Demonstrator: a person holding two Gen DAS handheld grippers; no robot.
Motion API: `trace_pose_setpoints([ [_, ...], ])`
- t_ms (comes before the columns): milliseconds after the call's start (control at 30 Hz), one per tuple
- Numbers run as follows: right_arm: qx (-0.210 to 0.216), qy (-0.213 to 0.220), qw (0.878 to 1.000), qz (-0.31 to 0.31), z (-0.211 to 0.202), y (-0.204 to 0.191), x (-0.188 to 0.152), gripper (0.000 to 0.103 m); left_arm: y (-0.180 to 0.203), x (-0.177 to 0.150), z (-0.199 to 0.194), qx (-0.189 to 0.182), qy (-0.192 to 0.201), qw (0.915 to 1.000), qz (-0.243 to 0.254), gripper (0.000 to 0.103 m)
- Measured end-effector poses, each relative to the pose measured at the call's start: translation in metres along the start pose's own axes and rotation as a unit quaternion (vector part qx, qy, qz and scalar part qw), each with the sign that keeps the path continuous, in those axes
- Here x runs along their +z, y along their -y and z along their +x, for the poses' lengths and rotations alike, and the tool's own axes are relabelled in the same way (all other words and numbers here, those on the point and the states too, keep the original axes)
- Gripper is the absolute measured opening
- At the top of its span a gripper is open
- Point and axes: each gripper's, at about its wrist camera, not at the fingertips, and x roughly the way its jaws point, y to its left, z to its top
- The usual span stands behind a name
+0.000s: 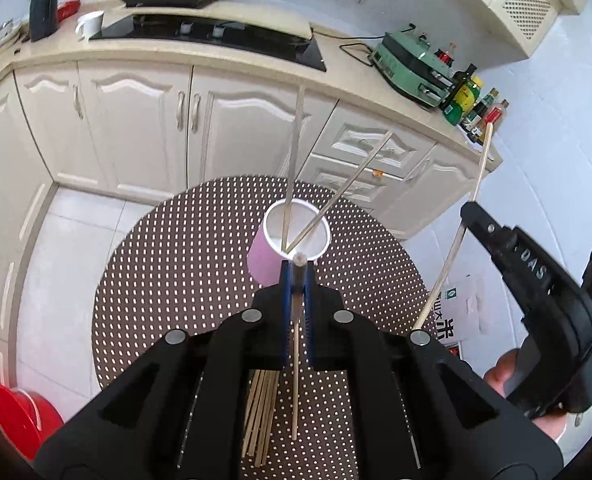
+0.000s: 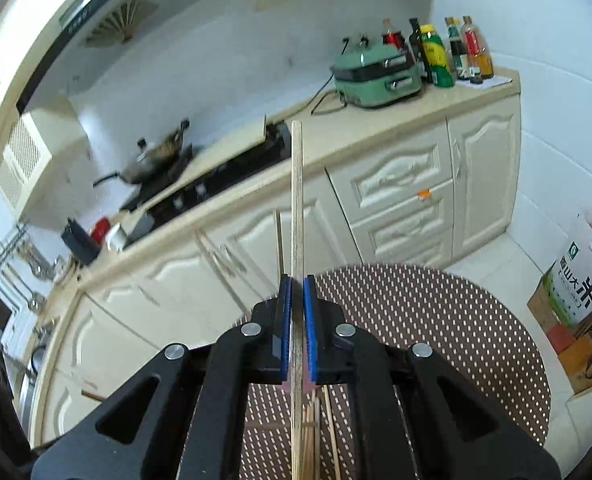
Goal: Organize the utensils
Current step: 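Lift the chopstick with the right tool and bring it above the pink cup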
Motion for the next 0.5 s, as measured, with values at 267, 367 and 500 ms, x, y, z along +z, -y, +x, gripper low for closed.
trace_pose_setpoints([
  [267,-0.003,0.039,0.999,0.002,0.005,-0.009,0.024,0.005,0.008,0.021,-0.012,0.011,0.02,0.9992,0.033,0.006],
  [367,-0.001,0.047,0.999,0.012,0.008,-0.012,0.031,0.005,0.011,0.03,-0.019,0.01,0.03,0.9987,0.041,0.006],
  [500,-0.009,0.061,0.997,0.038,0.015,-0.013,0.037,0.005,0.015,0.047,-0.032,0.004,0.053,0.9974,0.05,0.006],
])
